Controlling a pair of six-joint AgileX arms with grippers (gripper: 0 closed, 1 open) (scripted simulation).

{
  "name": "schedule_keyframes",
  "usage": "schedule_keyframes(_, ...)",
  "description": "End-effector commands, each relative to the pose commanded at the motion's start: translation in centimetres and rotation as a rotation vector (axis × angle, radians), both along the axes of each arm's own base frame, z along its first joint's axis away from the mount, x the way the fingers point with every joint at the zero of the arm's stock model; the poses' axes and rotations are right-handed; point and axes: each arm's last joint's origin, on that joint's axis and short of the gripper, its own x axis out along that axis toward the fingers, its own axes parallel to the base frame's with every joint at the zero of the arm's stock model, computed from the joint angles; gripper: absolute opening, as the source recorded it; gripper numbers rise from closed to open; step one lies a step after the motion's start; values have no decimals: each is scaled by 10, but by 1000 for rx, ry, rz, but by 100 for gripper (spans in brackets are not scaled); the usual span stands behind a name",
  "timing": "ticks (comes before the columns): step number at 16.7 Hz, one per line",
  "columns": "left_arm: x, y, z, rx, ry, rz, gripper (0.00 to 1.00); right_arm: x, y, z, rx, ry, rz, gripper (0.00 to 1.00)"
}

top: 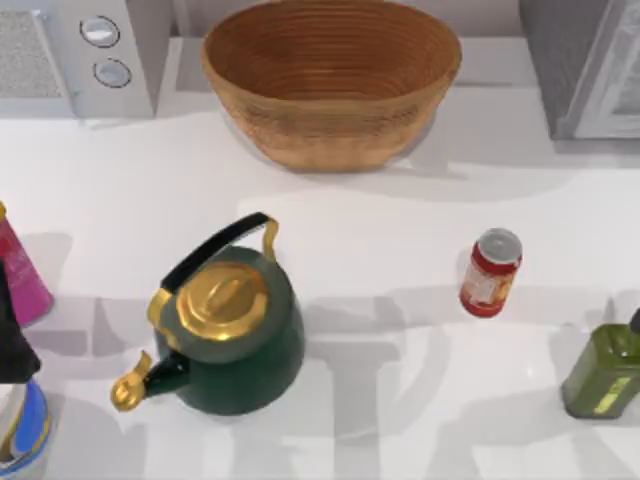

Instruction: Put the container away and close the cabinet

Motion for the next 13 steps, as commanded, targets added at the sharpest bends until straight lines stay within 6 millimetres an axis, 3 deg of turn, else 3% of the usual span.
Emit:
schedule_keyframes(3,0,0,0,0,0,0,100,0,1,3,9,-1,4,100)
schedule_keyframes(7,0,0,0,0,0,0,100,3,14,38,110,12,56,100)
schedule_keyframes(10,0,0,0,0,0,0,100,16,35,72,209,83,123,100)
schedule_keyframes(13,0,0,0,0,0,0,100,44,71,95,271,218,173,100)
